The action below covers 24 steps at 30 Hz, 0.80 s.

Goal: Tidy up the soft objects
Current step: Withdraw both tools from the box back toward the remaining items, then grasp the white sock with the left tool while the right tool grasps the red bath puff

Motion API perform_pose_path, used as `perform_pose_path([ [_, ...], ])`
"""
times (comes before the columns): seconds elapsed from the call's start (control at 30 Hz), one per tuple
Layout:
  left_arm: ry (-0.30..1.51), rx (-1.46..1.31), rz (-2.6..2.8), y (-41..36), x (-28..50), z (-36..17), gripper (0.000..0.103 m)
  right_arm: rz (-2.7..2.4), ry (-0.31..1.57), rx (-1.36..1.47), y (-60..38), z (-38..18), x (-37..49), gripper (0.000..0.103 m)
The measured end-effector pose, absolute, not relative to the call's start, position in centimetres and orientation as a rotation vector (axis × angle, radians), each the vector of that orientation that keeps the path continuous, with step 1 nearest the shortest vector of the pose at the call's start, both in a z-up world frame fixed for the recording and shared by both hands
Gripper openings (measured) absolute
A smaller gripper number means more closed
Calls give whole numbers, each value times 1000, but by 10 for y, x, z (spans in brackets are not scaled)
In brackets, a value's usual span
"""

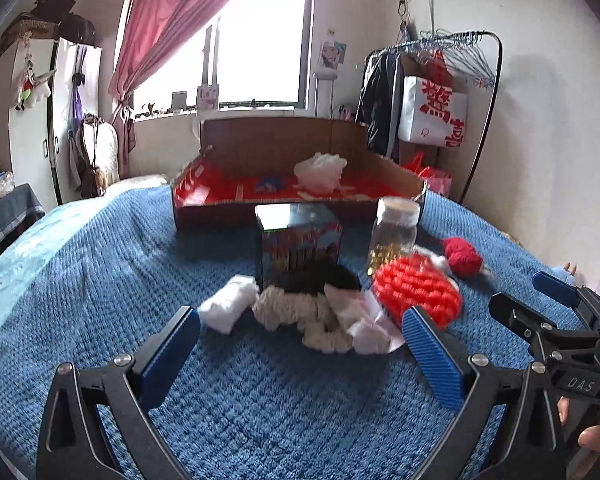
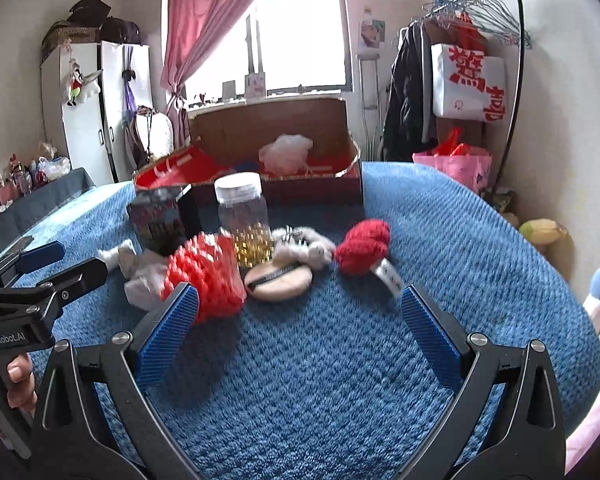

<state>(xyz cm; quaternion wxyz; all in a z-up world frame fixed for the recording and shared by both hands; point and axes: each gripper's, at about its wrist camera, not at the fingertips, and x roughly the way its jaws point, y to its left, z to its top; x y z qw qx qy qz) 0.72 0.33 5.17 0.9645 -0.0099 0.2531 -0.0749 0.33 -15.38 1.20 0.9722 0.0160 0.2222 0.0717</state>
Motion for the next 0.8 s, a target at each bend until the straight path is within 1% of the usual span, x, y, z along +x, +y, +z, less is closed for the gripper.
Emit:
perform_pose_path([
  [0.4, 601, -41, -136, 11, 14, 33, 103, 141, 519, 29, -150, -9, 7, 103],
  [0.8, 701, -54, -147, 35, 32, 35, 103, 190, 545, 61, -149, -4, 16, 103],
])
